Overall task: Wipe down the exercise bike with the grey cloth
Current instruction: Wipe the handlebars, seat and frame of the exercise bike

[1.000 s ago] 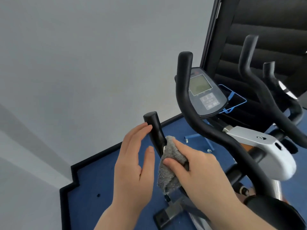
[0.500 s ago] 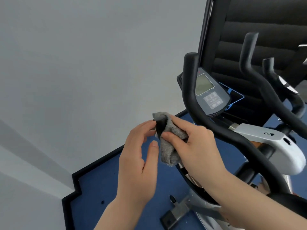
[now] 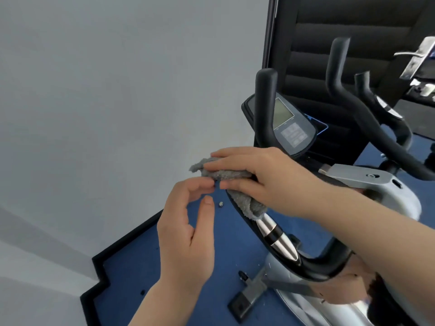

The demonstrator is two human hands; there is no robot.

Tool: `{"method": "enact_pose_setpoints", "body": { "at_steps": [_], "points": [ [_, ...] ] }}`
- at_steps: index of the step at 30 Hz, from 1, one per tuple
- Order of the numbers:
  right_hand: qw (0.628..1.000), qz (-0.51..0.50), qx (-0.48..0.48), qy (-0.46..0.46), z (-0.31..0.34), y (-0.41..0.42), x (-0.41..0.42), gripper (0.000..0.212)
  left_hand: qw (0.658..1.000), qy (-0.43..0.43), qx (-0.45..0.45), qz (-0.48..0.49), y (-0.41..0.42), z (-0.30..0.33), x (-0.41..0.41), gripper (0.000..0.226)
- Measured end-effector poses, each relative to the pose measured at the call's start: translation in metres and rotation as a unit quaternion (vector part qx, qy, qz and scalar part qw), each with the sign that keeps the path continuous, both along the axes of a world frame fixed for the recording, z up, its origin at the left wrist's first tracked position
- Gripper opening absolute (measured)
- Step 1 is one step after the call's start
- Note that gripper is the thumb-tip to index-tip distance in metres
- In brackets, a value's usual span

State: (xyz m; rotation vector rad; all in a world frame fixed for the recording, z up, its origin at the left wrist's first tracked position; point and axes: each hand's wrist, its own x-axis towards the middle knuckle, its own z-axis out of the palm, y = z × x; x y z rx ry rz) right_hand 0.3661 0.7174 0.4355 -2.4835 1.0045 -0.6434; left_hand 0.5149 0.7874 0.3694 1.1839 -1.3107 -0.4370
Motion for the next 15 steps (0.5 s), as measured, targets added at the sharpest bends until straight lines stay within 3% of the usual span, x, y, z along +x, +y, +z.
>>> {"method": "enact_pose_setpoints", "body": {
  "at_steps": [5,7,11,13,15],
  "points": [
    [0.973,-0.125,0.055,-0.184,-0.03,0.026,0.007,0.047,1.0,-0.022,-0.015,-0.012,-0.006,0.002,-0.001,0.029],
    [0.964,-0.194,0.07,-0.171,-0.045,0.043,0.005,0.049,0.998,-0.043,-0.007,-0.037,-0.008,0.002,-0.002,0.035],
    [0.959,-0.273,0.044,-0.056,-0.059,0.061,-0.004,0.039,0.993,-0.073,0.016,-0.09,-0.01,-0.003,0.0,0.04],
    [0.959,-0.258,0.083,-0.084,-0.055,0.053,-0.004,0.031,0.993,-0.067,0.018,-0.099,-0.011,-0.004,0.002,0.042],
    [0.952,-0.206,0.147,-0.173,-0.046,0.039,0.002,0.019,0.992,-0.055,0.02,-0.109,-0.01,-0.004,0.004,0.043]
  ]
}}
